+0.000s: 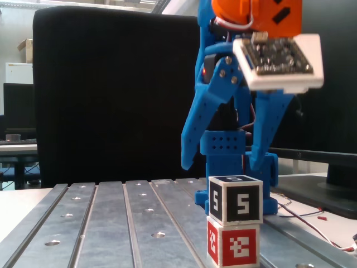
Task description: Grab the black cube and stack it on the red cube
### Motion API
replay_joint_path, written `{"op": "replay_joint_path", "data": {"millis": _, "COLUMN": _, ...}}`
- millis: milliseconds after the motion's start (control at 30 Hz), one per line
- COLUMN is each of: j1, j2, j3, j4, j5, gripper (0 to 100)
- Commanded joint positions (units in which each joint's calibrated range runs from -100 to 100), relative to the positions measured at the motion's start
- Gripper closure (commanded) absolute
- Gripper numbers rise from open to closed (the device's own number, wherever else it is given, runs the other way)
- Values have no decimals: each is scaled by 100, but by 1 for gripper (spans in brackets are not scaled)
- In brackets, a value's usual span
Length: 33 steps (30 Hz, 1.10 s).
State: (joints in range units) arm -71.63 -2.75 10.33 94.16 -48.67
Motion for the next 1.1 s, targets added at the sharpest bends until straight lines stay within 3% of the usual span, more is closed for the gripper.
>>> {"op": "replay_joint_path", "data": {"millis": 0, "j1": -17, "j2": -126, "j3": -431, "j4": 260, "j5": -9, "gripper": 70}}
{"op": "replay_joint_path", "data": {"millis": 300, "j1": 27, "j2": -126, "j3": -820, "j4": 550, "j5": 49, "gripper": 69}}
{"op": "replay_joint_path", "data": {"millis": 533, "j1": 426, "j2": -126, "j3": -847, "j4": 542, "j5": 480, "gripper": 70}}
{"op": "replay_joint_path", "data": {"millis": 733, "j1": 1297, "j2": -126, "j3": -784, "j4": 550, "j5": 1322, "gripper": 70}}
{"op": "replay_joint_path", "data": {"millis": 933, "j1": 2685, "j2": -68, "j3": -847, "j4": 499, "j5": 2458, "gripper": 81}}
{"op": "replay_joint_path", "data": {"millis": 1067, "j1": 3571, "j2": -59, "j3": -793, "j4": 371, "j5": 3237, "gripper": 82}}
